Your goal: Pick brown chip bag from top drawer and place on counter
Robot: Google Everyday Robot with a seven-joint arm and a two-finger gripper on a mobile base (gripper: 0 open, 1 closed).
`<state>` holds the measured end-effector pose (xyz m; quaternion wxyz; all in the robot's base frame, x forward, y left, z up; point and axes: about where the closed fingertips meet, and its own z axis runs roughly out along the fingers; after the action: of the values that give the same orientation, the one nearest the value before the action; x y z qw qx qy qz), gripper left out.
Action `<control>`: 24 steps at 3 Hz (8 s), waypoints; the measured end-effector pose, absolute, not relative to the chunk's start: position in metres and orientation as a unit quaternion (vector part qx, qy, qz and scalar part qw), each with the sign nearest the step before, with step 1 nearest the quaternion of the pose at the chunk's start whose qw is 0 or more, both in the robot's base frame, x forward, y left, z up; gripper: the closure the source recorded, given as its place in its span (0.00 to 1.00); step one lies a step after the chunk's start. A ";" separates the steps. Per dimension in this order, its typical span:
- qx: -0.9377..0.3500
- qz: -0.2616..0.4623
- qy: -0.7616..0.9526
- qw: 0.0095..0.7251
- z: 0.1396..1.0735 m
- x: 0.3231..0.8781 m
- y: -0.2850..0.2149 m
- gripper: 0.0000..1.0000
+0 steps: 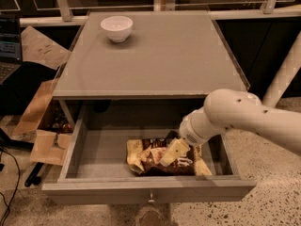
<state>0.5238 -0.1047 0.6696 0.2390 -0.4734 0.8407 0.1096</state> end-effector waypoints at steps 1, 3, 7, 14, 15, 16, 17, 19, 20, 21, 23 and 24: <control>-0.471 0.110 0.851 0.206 0.638 0.527 -0.104 0.00; -0.466 0.116 0.864 0.152 0.598 0.519 -0.109 0.18; -0.466 0.116 0.864 0.152 0.603 0.519 -0.109 1.00; -0.515 0.147 0.784 0.312 0.894 0.468 -0.127 1.00; -0.523 0.131 0.776 0.327 0.923 0.469 -0.127 1.00; -0.511 0.112 0.779 0.345 0.943 0.501 -0.122 1.00; -0.471 0.087 0.804 0.352 0.944 0.550 -0.124 1.00; -0.344 0.047 0.869 0.353 0.924 0.621 -0.147 1.00; -0.286 0.045 0.894 0.343 0.919 0.641 -0.159 1.00; -0.265 0.052 0.908 0.319 0.906 0.656 -0.160 1.00; -0.263 0.053 0.911 0.314 0.904 0.658 -0.160 0.62; -0.263 0.053 0.911 0.314 0.904 0.658 -0.160 0.39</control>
Offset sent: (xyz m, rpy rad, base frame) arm -0.0130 -0.0134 -0.1131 -0.1192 0.2852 -0.0226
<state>0.6584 -0.1604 0.9039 0.3141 -0.2633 0.9106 0.0533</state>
